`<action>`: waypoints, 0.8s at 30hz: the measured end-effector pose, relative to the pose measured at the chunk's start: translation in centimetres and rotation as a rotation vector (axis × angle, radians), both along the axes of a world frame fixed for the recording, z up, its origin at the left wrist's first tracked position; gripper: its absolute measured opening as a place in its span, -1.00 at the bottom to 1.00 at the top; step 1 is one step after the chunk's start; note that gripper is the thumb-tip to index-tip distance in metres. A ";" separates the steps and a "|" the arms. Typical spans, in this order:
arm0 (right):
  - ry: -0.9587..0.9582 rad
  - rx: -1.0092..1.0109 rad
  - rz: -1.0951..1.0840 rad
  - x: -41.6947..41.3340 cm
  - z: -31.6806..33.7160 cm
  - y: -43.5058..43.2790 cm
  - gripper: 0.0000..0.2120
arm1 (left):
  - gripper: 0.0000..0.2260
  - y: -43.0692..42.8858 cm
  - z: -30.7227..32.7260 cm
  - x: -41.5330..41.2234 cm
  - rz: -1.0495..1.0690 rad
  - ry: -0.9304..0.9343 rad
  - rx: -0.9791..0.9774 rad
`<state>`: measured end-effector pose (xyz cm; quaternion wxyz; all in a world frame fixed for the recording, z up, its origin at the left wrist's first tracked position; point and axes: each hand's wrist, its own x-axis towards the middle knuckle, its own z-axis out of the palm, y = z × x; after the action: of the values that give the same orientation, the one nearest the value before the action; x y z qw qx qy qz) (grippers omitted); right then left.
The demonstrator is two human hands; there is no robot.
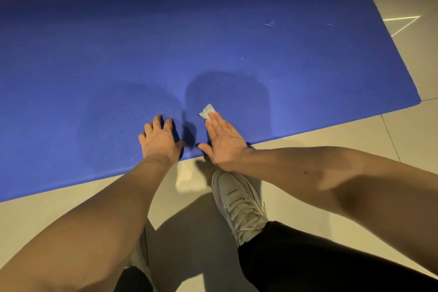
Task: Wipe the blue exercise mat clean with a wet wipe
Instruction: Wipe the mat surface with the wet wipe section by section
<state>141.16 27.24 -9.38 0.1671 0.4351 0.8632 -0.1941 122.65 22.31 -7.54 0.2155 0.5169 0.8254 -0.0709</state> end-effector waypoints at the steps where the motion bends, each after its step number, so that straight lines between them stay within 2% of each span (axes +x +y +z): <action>1: 0.006 0.004 -0.044 1.0 0.0 0.4 -0.24 | -0.35 0.0 0.0 0.1 0.003 -0.007 0.006; 6: -0.149 -0.007 -0.281 3.9 0.7 1.1 -0.21 | -0.36 -0.1 -0.2 0.2 0.008 -0.023 0.019; 8: -0.145 -0.045 -0.320 2.9 0.8 0.5 -0.19 | -0.36 -0.2 -0.2 0.4 0.007 -0.017 0.017; 10: -0.026 -0.097 -0.223 1.9 0.7 -0.3 -0.19 | -0.36 -0.2 -0.2 0.8 0.003 -0.016 0.018; 12: 0.092 -0.144 -0.026 2.2 0.6 -0.9 -0.25 | -0.36 -0.2 -0.1 1.2 0.002 -0.020 0.020; 15: 0.151 -0.154 0.179 5.0 1.1 0.3 -0.37 | -0.36 -0.2 0.0 1.7 -0.008 -0.037 0.029; 17: 0.155 -0.117 0.268 7.4 1.4 1.2 -0.36 | -0.36 -0.3 0.0 1.9 -0.018 -0.042 0.029; 21: 0.042 -0.031 0.333 11.8 0.5 2.0 -0.09 | -0.32 -0.6 0.0 2.1 -0.029 -0.048 0.025; 24: -0.014 -0.004 0.293 14.2 0.0 2.4 -0.10 | -0.32 -0.7 -0.1 2.1 -0.033 -0.047 0.025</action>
<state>155.36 29.67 -9.42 0.2008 0.3053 0.9159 -0.1663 124.72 21.57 -7.66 0.2273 0.5348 0.8122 -0.0520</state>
